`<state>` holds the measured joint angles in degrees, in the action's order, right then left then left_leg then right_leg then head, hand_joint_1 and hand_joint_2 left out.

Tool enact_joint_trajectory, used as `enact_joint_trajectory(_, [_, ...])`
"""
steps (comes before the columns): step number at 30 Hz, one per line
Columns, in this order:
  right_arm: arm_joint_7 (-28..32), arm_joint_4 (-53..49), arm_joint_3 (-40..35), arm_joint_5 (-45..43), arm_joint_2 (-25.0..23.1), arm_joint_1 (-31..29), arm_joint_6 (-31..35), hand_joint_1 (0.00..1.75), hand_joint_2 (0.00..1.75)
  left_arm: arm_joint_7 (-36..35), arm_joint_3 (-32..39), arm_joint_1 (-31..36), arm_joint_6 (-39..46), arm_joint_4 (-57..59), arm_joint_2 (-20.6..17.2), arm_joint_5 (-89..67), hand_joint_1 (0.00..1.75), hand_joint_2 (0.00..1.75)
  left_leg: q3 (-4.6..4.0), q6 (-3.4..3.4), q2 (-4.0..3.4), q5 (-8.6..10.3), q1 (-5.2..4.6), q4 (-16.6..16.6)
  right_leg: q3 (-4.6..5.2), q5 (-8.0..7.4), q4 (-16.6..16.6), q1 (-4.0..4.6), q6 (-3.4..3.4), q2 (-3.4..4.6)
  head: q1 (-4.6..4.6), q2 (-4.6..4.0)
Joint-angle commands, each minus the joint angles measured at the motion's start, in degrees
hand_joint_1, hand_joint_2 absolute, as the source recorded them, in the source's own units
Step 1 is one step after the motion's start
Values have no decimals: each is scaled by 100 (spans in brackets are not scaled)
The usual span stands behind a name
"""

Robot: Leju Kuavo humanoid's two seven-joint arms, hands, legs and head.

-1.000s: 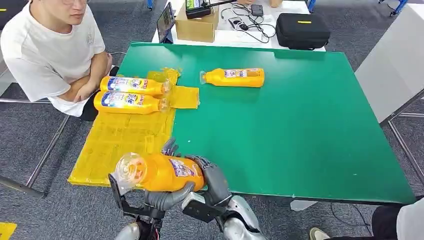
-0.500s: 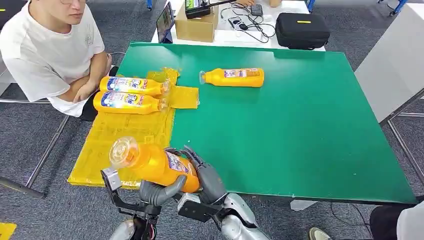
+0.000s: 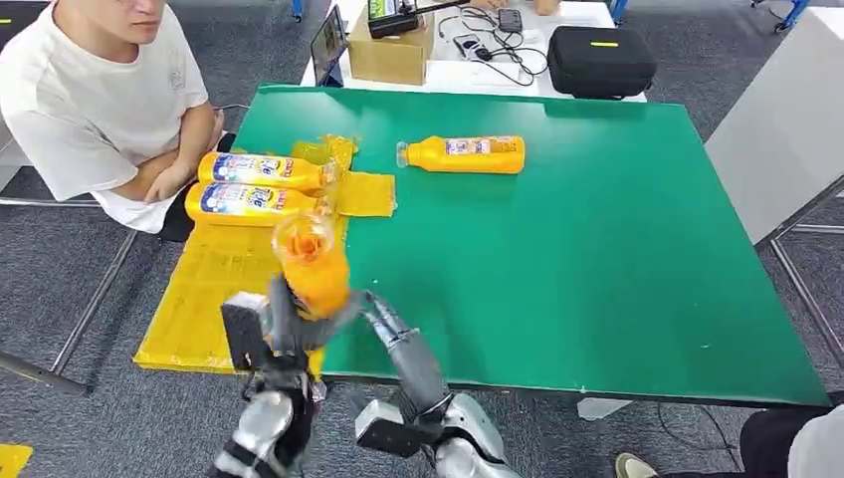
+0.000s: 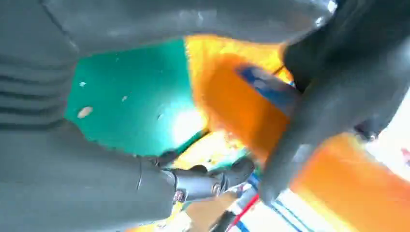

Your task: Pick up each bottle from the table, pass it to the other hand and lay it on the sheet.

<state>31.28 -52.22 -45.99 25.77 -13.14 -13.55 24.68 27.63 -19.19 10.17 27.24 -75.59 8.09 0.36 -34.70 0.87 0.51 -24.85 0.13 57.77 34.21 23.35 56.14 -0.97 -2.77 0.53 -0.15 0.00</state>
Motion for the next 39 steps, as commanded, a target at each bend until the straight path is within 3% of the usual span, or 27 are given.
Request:
enact_joint_trajectory(1, [110,384,-344,76,71,-160,247,0,0,-679,276,1576,-146,2587,-284,-970,175,175,28,-6,24,6,5,-12,-39,8,-11,7,14,-31,4,0])
enact_joint_trajectory(5, [131,474,-305,-63,2,-183,122,0,0,-896,277,2041,-244,3247,-358,-1370,175,175,16,1,7,9,8,-4,-27,5,-3,7,10,-17,7,0])
enact_joint_trajectory(9, [210,572,-242,-212,-114,-258,177,0,0,-1456,-91,2814,-5,4307,-615,-2783,175,175,5,0,8,11,5,-2,-17,5,1,4,10,-18,4,0])
enact_joint_trajectory(13, [254,689,-248,-325,-180,-286,34,0,0,-2057,-557,3317,-276,5084,-804,-3845,175,175,5,-2,3,9,7,0,-15,4,4,6,12,-12,2,0])
enact_joint_trajectory(18, [278,708,-251,-350,-196,-292,-2,0,0,-2253,-739,3391,-434,5271,-821,-4154,175,175,12,-1,-7,4,9,1,-19,6,4,9,12,-5,4,0])
enact_joint_trajectory(23, [284,690,-236,-373,-230,-302,-99,0,0,-2724,-1132,3506,-1226,5588,-914,-4860,175,175,7,1,-5,7,5,-1,-14,4,4,4,8,-3,4,0])
enact_joint_trajectory(33, [296,711,-226,-382,-235,-305,-156,0,0,-2879,-1195,3524,-1426,5634,-902,-5011,175,175,0,0,-3,8,4,0,-9,2,4,3,8,-5,4,0])
enact_joint_trajectory(34, [297,717,-230,-379,-238,-309,-179,0,0,-2914,-1155,3536,-1579,5679,-887,-4970,150,175,12,-2,-6,3,8,2,-21,6,4,8,13,-5,4,0])
enact_joint_trajectory(36, [295,682,-192,-336,-285,-241,-185,0,0,-2967,-1077,3567,-2088,5756,-890,-4910,9,175,3,0,-2,8,4,-1,-11,3,4,4,8,-6,4,0])
enact_joint_trajectory(37, [275,666,-191,-308,-302,-219,-191,0,0,-2969,-1056,3567,-2204,5767,-895,-4905,0,175,13,-2,-5,3,9,2,-23,7,4,9,13,-5,4,0])
enact_joint_trajectory(39, [246,644,-157,-252,-313,-199,-220,0,0,-3045,-1055,3558,-2301,5756,-918,-5043,0,175,22,-2,-9,2,7,-2,-30,8,2,7,14,-3,6,0])
